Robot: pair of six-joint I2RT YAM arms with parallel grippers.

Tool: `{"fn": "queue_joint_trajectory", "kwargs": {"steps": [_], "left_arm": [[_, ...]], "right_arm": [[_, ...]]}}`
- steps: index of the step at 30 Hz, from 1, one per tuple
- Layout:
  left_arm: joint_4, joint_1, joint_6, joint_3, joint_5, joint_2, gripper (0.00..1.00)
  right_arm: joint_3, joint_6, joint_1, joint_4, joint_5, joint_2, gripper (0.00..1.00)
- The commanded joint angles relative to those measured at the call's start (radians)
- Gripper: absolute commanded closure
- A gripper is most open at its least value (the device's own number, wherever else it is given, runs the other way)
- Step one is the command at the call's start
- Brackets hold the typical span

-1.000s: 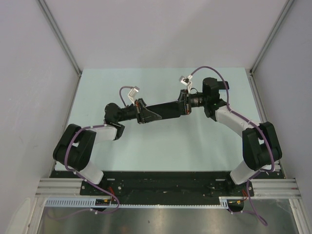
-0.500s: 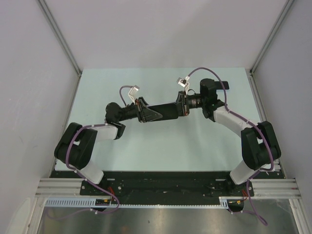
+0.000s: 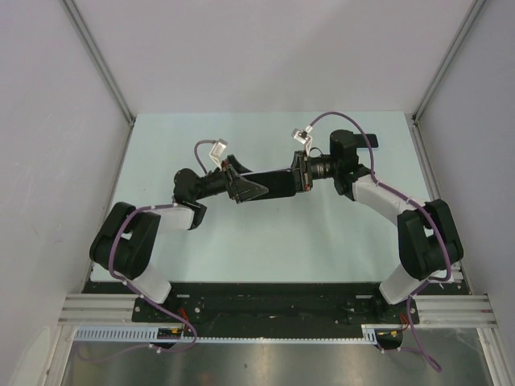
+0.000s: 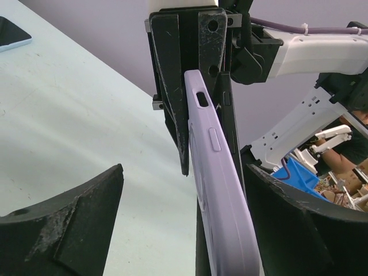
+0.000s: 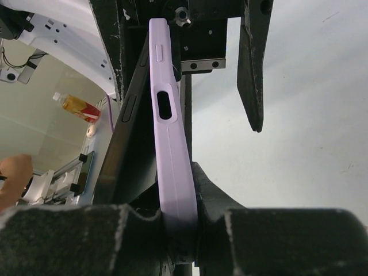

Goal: Take the phone out of the phone case
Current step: Remove the phone case from the phone.

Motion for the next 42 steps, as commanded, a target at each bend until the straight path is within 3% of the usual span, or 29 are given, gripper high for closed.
{"fn": "queue_joint_trajectory", "kwargs": {"steps": [1, 11, 20, 22, 29, 34, 42], "left_arm": [[0.358, -0.006, 0.032, 0.027, -0.068, -0.046, 0.11], [0.358, -0.004, 0.035, 0.029, -0.064, -0.033, 0.10], [0.349, 0.018, 0.081, 0.026, -0.048, -0.074, 0.09], [0.329, 0.034, 0.113, 0.030, -0.038, -0.085, 0.00], [0.243, 0.083, 0.219, 0.052, 0.017, -0.125, 0.00], [0.146, 0.112, 0.323, 0.075, 0.067, -0.168, 0.00], [-0.209, 0.144, 0.619, 0.112, 0.087, -0.231, 0.00]], "right_arm": [[0.012, 0.042, 0.004, 0.032, 0.003, 0.007, 1.00], [0.012, 0.184, -0.079, 0.144, -0.028, -0.050, 1.00], [0.012, 0.142, -0.143, 0.082, 0.015, -0.064, 1.00], [0.012, 0.117, -0.150, 0.059, 0.026, -0.068, 1.00], [0.012, 0.066, -0.150, 0.008, 0.069, -0.064, 1.00], [0.012, 0.036, -0.142, -0.033, 0.105, -0.041, 1.00], [0.054, -0.033, -0.113, -0.154, 0.185, 0.005, 1.00]]}}
